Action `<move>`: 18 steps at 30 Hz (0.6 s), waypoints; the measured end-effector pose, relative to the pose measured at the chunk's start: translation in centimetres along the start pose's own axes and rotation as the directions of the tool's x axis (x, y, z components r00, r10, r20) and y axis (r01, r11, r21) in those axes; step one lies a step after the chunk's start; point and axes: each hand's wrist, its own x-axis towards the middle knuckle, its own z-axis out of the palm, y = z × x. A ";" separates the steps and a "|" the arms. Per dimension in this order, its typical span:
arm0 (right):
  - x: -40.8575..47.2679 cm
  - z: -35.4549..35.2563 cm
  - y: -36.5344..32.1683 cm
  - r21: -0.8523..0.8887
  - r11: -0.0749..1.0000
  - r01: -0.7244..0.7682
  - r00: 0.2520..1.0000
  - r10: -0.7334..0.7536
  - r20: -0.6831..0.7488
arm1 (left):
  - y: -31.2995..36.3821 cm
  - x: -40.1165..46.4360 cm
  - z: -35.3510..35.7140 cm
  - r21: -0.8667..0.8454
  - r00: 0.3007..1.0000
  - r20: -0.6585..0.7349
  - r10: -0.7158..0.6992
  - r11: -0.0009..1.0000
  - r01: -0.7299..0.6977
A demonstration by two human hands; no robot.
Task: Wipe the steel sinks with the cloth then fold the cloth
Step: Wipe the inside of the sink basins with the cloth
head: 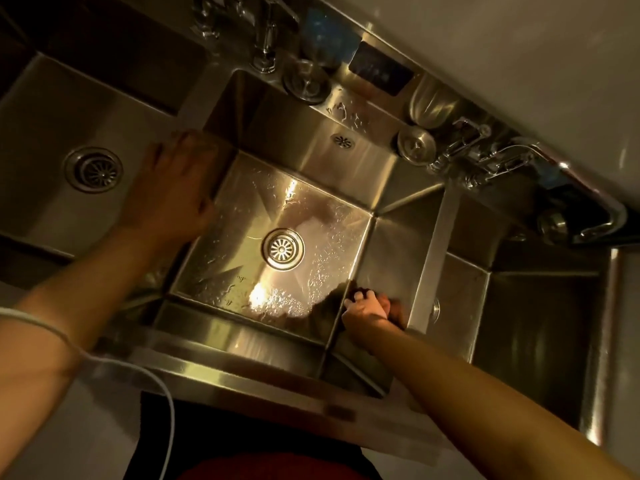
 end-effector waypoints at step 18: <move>6.3 -7.2 10.2 -0.146 0.925 -0.350 0.928 0.322 -0.185 | 0.0 -0.4 -0.2 -0.053 0.997 -0.001 0.075 0.996 -0.075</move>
